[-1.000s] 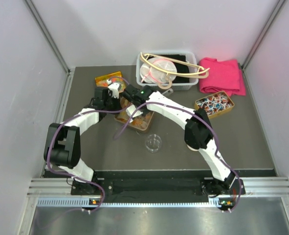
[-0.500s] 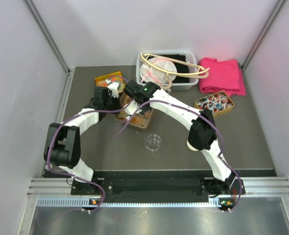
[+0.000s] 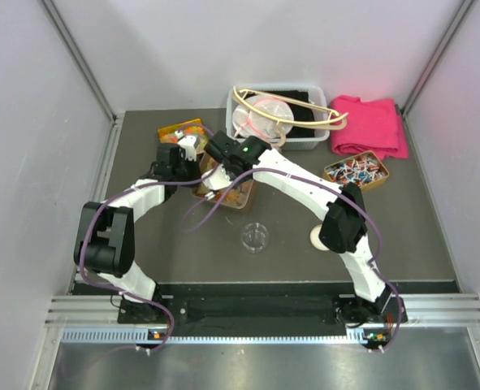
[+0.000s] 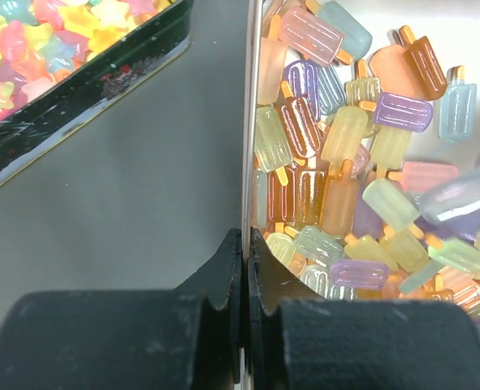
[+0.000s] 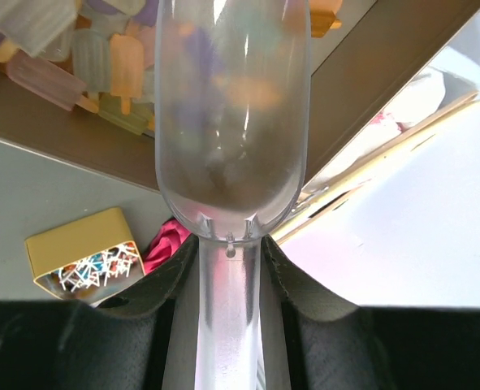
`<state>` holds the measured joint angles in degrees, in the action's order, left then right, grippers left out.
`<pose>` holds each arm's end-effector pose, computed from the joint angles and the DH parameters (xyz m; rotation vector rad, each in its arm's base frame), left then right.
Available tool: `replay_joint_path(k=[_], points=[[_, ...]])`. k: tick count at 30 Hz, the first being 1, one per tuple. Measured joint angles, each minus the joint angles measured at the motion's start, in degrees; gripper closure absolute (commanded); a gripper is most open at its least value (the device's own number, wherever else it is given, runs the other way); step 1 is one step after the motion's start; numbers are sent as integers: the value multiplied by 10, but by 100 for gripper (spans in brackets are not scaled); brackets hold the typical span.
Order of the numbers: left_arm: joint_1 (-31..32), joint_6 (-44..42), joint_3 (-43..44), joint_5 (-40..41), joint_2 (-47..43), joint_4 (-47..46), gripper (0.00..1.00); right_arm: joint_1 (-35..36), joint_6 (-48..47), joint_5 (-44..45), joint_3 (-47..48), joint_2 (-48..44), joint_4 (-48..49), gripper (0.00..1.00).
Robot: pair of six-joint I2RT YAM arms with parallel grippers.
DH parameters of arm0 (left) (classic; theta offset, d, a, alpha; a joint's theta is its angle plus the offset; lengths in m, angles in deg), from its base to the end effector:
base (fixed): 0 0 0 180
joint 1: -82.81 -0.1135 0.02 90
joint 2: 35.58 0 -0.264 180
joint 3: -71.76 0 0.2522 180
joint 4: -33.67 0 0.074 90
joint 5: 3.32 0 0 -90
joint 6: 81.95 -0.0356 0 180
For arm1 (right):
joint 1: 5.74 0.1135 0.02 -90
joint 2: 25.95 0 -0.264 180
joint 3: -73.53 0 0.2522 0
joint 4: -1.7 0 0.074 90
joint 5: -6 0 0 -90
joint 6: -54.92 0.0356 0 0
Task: Pack the candies
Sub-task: Scoop the fake candies from the storage box.
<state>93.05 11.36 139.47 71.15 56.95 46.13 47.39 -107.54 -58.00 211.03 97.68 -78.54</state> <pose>0.3395 -0.0710 0.2058 0.2842 2.2095 -0.4309 0.2846 0.3535 0.2967 -2.3636 1.3630 -0.7160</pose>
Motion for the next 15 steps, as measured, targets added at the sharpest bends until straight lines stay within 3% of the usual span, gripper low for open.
replay_joint_path(k=[7,15], points=[[-1,9,4,3,0,-17,100,19,-4,-5,0,-16,3,100],[-1,13,6,6,0,-21,100,18,-47,49,-39,-26,42,100]])
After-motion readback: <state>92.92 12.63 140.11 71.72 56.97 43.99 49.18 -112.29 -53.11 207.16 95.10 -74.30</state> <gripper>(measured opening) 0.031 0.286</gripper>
